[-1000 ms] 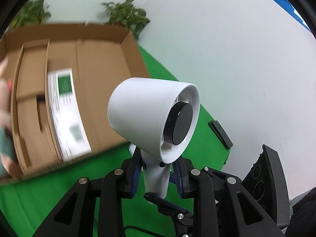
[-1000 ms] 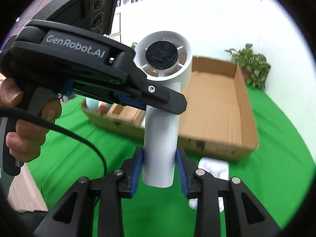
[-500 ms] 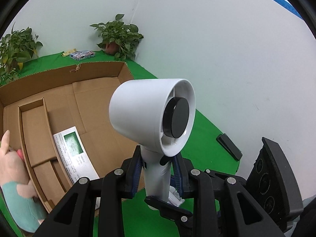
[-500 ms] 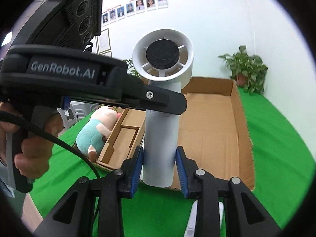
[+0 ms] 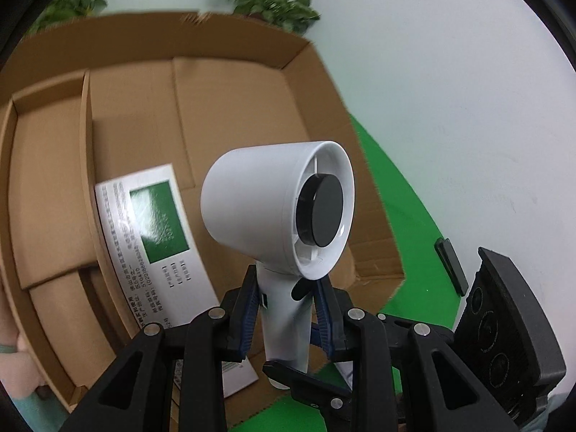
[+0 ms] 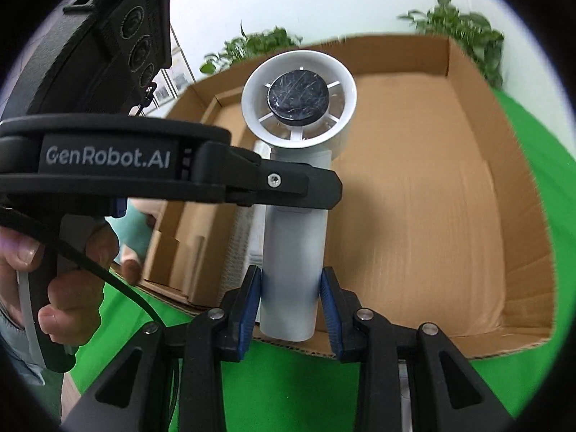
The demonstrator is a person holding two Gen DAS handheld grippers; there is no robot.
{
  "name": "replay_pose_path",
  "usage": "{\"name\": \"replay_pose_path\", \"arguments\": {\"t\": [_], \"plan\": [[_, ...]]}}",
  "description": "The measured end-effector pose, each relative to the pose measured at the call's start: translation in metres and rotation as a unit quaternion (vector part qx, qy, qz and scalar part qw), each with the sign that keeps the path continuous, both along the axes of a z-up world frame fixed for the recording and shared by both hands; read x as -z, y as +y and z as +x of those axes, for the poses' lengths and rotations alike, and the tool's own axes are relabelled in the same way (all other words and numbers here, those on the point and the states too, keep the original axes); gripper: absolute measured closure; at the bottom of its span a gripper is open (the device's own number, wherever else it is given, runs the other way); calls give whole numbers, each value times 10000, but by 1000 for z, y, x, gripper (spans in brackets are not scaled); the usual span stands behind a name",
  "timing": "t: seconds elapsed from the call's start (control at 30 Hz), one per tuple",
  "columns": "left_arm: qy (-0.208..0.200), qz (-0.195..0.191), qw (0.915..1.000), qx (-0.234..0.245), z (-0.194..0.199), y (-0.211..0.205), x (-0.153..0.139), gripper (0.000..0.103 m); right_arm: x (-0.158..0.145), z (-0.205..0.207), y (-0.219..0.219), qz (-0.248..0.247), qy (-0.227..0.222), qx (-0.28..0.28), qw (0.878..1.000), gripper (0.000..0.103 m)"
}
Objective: Organize objects
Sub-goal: 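Lift the fan upright with both grippers and carry it over the tray, then lower the fan into the tray beside the medicine box and release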
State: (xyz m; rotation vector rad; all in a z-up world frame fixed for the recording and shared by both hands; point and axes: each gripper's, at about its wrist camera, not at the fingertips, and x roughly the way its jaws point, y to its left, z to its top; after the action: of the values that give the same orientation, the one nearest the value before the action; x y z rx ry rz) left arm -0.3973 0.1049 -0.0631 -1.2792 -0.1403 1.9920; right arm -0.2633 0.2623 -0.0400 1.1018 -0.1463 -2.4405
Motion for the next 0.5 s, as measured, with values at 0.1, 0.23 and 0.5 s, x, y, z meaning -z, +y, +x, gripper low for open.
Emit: {"name": "replay_pose_path", "arguments": {"t": [0.1, 0.23, 0.5], "plan": [[-243, -12, 9997, -66, -13, -1, 18, 77, 13, -8, 0, -7, -211, -13, 9998, 71], [-334, -34, 9994, -87, -22, 2, 29, 77, 22, -12, 1, 156, -309, 246, 9991, 71], [-277, -295, 9991, -137, -15, -2, 23, 75, 24, -14, 0, 433, -482, 247, 9976, 71]]}}
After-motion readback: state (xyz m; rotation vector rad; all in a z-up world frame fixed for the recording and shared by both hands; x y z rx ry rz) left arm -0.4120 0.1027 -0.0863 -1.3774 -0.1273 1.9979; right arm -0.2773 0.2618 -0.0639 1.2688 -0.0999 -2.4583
